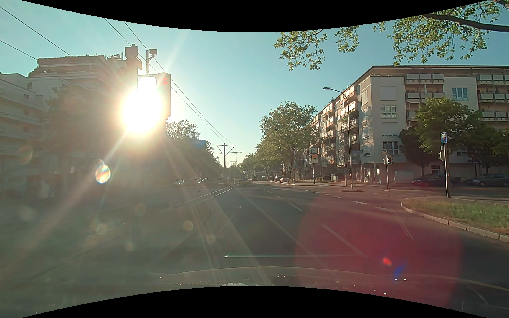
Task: Follow the waypoints while adhering to traffic rules and regulations
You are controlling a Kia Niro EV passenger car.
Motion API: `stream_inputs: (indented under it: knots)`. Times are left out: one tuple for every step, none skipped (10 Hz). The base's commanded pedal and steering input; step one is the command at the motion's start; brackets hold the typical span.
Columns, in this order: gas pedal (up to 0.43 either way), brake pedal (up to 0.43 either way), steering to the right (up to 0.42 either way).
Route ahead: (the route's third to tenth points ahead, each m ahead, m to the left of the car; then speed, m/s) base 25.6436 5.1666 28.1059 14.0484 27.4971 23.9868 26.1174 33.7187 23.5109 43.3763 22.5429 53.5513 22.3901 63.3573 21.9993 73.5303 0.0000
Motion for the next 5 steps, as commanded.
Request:
stream_inputs:
  knots:
    - [0.000, 0.220, 0.002]
    - [0.000, 0.220, 0.002]
    - [0.000, 0.220, 0.003]
    - [0.000, 0.220, 0.002]
    - [0.000, 0.220, 0.002]
